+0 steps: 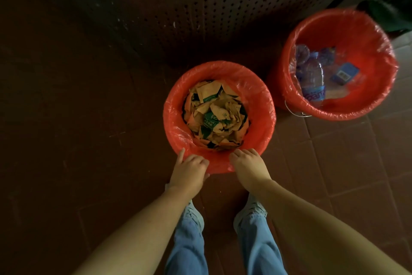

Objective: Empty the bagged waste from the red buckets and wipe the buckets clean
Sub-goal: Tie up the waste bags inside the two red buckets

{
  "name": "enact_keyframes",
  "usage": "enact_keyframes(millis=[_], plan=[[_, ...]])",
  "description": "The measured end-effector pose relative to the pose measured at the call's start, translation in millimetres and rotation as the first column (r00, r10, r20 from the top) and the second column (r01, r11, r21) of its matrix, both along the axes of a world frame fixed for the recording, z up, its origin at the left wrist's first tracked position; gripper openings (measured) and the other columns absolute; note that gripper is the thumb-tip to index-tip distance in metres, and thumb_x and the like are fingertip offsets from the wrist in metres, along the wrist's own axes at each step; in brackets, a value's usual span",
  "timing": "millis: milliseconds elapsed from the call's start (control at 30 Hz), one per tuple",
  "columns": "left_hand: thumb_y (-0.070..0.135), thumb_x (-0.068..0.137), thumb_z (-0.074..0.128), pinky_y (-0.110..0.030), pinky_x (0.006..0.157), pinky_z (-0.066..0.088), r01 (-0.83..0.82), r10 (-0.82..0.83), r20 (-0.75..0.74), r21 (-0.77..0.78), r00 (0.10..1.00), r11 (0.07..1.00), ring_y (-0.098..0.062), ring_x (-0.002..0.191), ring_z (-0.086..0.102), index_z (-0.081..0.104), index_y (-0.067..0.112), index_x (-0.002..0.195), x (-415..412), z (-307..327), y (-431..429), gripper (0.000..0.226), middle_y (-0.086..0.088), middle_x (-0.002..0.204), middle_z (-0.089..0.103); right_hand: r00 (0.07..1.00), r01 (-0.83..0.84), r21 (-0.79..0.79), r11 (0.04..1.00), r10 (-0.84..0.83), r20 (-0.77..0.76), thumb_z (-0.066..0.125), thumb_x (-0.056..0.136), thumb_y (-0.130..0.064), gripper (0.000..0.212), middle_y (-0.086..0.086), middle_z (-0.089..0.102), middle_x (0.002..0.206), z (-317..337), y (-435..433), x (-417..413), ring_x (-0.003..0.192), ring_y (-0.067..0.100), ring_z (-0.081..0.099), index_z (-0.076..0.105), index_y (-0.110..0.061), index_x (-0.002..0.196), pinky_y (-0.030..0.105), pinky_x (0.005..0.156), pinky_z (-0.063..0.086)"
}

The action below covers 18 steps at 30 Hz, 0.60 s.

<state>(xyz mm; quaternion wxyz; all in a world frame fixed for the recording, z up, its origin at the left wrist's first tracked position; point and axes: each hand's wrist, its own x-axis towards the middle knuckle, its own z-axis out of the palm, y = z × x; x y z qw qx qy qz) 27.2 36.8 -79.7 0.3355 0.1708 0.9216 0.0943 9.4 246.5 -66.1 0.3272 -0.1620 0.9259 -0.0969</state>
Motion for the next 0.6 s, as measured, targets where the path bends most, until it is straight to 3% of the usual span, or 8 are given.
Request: enact_keyframes(millis=[133, 333, 433, 500, 600], plan=[[0.038, 0.098, 0.056, -0.052, 0.123, 0.008, 0.000, 0.000, 0.016, -0.025, 1.000, 1.000, -0.014, 0.129, 0.050, 0.060, 0.027, 0.127, 0.2, 9.2, 9.4, 0.032, 0.009, 0.130, 0.061, 0.995, 0.088, -0.005, 0.996, -0.088, 0.053, 0.054, 0.097, -0.021, 0.015, 0.000, 0.066, 0.113, 4.3, 0.8, -11.3, 0.102, 0.024, 0.064, 0.063, -0.017, 0.108, 0.033, 0.092, 0.038], [0.008, 0.092, 0.051, -0.048, 0.121, 0.018, -0.111, 0.115, 0.057, -0.070, 0.992, 0.991, -0.014, 0.113, 0.059, 0.063, 0.029, 0.113, -17.6, 10.3, 19.8, 0.032, 0.011, 0.108, 0.066, 0.976, 0.187, 0.003, 0.982, -0.186, 0.111, 0.050, 0.100, -0.025, 0.017, 0.000, 0.065, 0.114, 1.5, 3.9, -18.2, 0.103, 0.025, 0.064, 0.058, -0.017, 0.112, 0.037, 0.094, 0.039], [0.007, 0.092, 0.050, -0.045, 0.117, 0.024, -0.143, 0.148, 0.043, -0.088, 0.988, 0.986, -0.015, 0.109, 0.061, 0.062, 0.029, 0.113, -22.6, 8.0, 20.2, 0.033, 0.011, 0.105, 0.068, 0.965, 0.262, -0.055, 0.963, -0.260, 0.045, 0.048, 0.103, -0.030, 0.032, 0.001, 0.060, 0.127, -0.1, 4.3, -5.2, 0.117, 0.028, 0.057, 0.054, -0.018, 0.132, 0.040, 0.100, 0.039], [0.008, 0.092, 0.049, -0.044, 0.115, 0.027, -0.165, 0.168, 0.035, -0.094, 0.985, 0.982, -0.016, 0.108, 0.063, 0.061, 0.030, 0.116, -25.5, 6.5, 19.4, 0.034, 0.009, 0.106, 0.069, 0.974, 0.225, -0.052, 0.973, -0.225, 0.014, 0.052, 0.101, -0.035, 0.049, 0.003, 0.054, 0.140, -0.6, 3.3, 4.3, 0.127, 0.029, 0.051, 0.045, -0.020, 0.147, 0.043, 0.106, 0.038], [0.006, 0.093, 0.048, -0.040, 0.103, 0.037, -0.184, 0.188, 0.040, -0.091, 0.981, 0.979, -0.019, 0.099, 0.067, 0.058, 0.029, 0.117, -32.3, 5.4, 19.6, 0.035, 0.004, 0.099, 0.073, 0.988, 0.152, -0.001, 0.988, -0.152, 0.019, 0.053, 0.099, -0.045, 0.051, 0.000, 0.056, 0.138, -4.3, 3.4, 12.3, 0.127, 0.026, 0.052, 0.048, -0.021, 0.144, 0.042, 0.106, 0.038]])
